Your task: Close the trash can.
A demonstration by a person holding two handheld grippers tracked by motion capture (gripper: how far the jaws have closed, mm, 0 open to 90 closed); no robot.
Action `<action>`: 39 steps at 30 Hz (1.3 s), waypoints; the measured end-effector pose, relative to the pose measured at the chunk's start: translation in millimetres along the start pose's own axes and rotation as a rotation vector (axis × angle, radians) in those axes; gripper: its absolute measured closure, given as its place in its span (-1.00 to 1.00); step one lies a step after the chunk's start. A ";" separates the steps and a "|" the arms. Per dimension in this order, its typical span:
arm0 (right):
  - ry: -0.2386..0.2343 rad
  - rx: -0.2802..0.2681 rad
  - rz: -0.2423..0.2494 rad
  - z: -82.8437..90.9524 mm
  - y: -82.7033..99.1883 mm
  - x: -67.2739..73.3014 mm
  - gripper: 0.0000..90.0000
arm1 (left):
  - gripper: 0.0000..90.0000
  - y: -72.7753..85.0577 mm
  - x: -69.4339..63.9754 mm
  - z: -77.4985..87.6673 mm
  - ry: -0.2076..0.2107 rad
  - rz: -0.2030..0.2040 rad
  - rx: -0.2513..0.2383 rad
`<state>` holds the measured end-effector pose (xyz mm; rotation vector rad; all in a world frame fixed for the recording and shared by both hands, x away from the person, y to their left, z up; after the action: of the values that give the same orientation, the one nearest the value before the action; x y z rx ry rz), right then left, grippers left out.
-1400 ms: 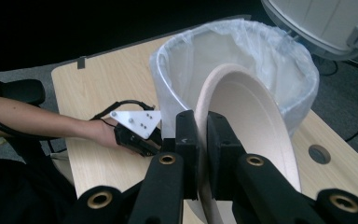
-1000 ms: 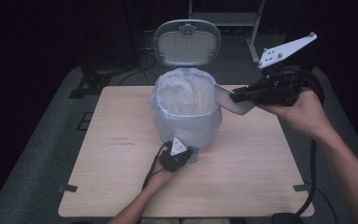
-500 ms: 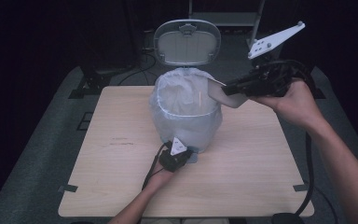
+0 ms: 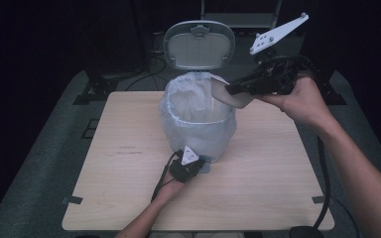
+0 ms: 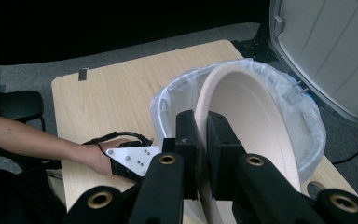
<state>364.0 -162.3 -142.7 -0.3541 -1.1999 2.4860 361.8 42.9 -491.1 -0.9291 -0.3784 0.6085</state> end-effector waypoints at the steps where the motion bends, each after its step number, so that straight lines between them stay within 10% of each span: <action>1: -0.001 -0.001 0.000 -1.1 -1.6 -0.2 0.86 | 0.94 0.0 0.0 0.0 0.000 0.000 0.000; 39: -0.056 0.025 0.027 -59.2 -32.0 -7.5 0.86 | 0.93 0.0 0.5 0.3 0.001 0.004 0.001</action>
<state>399.4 -105.5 -152.9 -0.2984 -1.1921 2.5472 362.0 43.3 -490.9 -0.9291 -0.3754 0.6113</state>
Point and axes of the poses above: each handheld gripper's, and its own axes: z roughly backward along the jaws, y roughly out of its underside, x roughly to its left, the point moved 2 cm from there along -z, roughly forward along the jaws, and after that the axes turned 1 degree about -x, right-handed, at the moved point
